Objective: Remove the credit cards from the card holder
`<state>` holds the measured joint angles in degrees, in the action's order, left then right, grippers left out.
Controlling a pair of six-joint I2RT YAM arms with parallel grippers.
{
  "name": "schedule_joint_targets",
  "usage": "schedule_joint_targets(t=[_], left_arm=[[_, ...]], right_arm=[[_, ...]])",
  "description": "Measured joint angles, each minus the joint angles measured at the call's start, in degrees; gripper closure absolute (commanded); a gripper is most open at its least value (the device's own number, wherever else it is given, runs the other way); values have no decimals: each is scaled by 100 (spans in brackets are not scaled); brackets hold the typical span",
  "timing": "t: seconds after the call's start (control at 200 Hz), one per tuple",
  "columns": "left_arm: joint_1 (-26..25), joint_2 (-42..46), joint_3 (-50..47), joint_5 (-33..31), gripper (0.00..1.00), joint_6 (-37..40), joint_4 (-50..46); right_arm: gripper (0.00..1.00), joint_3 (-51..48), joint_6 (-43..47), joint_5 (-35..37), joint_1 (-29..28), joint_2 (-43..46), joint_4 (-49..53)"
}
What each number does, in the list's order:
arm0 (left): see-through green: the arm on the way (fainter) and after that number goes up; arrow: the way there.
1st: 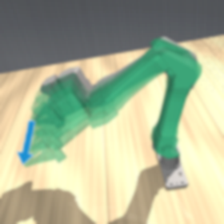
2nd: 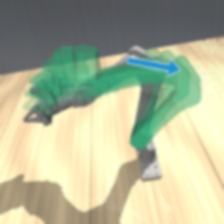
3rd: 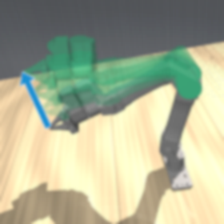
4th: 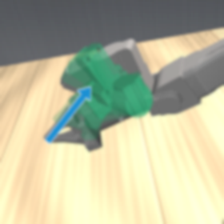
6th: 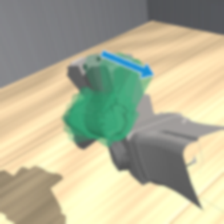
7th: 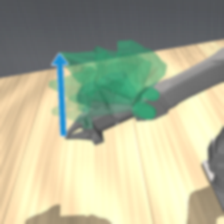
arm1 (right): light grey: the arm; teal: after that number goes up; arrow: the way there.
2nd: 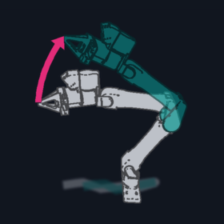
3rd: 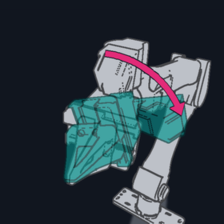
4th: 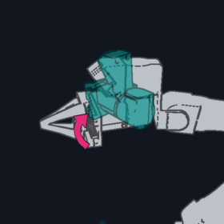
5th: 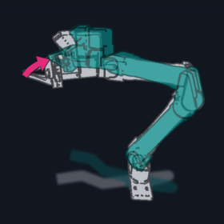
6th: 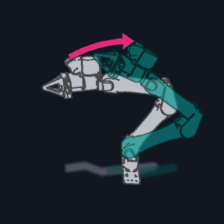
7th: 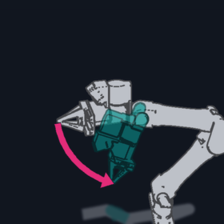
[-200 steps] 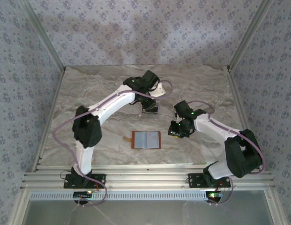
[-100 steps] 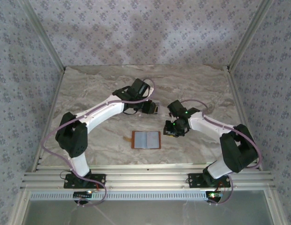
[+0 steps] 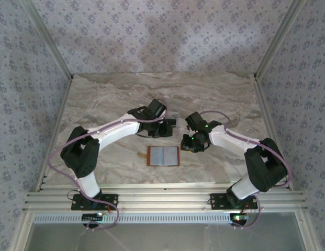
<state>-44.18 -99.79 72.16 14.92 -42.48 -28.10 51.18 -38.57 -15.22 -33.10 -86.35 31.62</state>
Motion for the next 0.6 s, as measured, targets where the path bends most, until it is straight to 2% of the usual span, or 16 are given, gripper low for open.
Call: schedule_joint_targets(t=[0.195, 0.405, 0.6], left_arm=[[-92, 42, -507, 234, 73, -415, 319], [-334, 42, -1014, 551, 78, -855, 1082], [-461, -79, -1141, 855, 79, -1215, 1598]], right_arm=[[78, -4, -44, 2, -17, 0, -66], [78, -68, -66, 2, -22, 0, -127], [78, -164, -94, 7, -22, 11, -146]])
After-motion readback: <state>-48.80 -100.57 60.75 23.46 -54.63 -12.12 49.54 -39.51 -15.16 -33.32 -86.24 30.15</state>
